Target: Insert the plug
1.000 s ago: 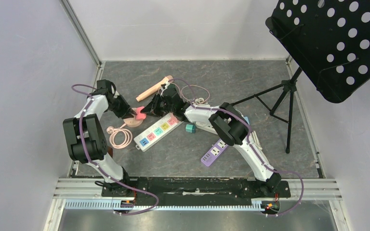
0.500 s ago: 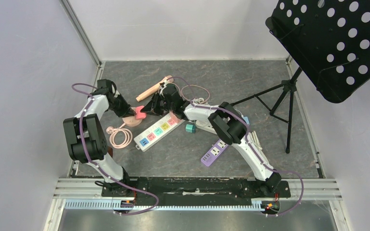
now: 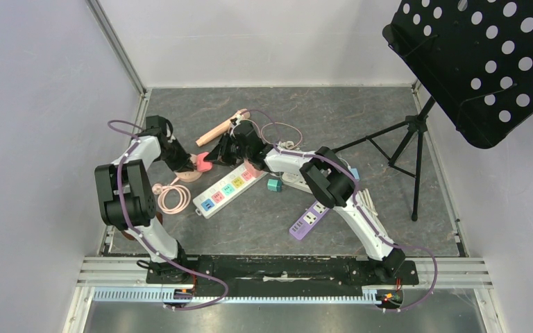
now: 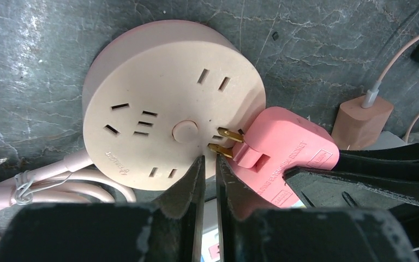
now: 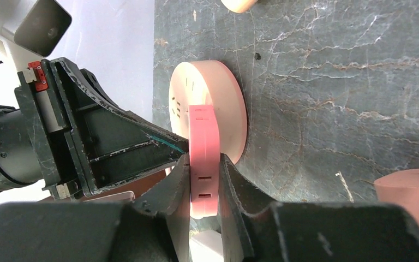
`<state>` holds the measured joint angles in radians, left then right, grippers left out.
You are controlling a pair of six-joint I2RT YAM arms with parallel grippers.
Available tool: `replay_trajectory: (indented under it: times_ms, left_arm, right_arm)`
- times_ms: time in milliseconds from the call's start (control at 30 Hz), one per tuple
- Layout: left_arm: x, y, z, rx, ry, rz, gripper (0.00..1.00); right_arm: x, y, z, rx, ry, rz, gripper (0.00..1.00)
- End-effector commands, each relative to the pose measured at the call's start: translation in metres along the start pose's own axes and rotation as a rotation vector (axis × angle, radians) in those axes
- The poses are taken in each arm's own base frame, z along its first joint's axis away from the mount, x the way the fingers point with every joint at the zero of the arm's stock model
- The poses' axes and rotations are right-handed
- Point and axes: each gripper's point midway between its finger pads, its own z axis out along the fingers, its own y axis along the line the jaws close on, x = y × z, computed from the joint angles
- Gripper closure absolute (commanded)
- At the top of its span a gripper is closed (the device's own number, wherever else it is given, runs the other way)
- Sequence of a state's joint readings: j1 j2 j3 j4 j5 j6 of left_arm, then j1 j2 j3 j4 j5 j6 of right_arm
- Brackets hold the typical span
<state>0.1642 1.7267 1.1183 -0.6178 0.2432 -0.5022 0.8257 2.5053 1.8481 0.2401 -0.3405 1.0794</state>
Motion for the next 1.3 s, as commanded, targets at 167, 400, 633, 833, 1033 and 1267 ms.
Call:
replay_trajectory:
  times_ms: [167, 400, 633, 833, 1033, 1267]
  left_arm:
    - [-0.039, 0.002, -0.043, -0.097, -0.209, 0.029, 0.60]
    - [-0.052, 0.023, -0.046, -0.206, -0.293, 0.001, 0.44]
    - [-0.073, 0.016, -0.044, -0.147, -0.341, -0.048, 0.37]
    - [-0.090, 0.029, -0.024, -0.231, -0.335, -0.066, 0.34]
    - [-0.081, 0.029, 0.002, -0.208, -0.270, -0.105, 0.34]
    - [-0.023, 0.009, 0.026, -0.101, -0.119, -0.109, 0.35]
  right_arm:
    - [0.003, -0.013, -0.001, -0.004, -0.028, -0.079, 0.95]
    - [-0.025, 0.037, -0.021, -0.087, -0.096, -0.143, 0.97]
    - [-0.045, 0.099, -0.055, -0.203, -0.149, -0.236, 0.98]
    - [-0.054, 0.112, -0.078, -0.133, -0.173, -0.335, 0.98]
    - [-0.058, 0.093, -0.110, 0.064, -0.177, -0.442, 0.98]
    - [-0.050, 0.076, -0.157, 0.193, -0.170, -0.519, 0.98]
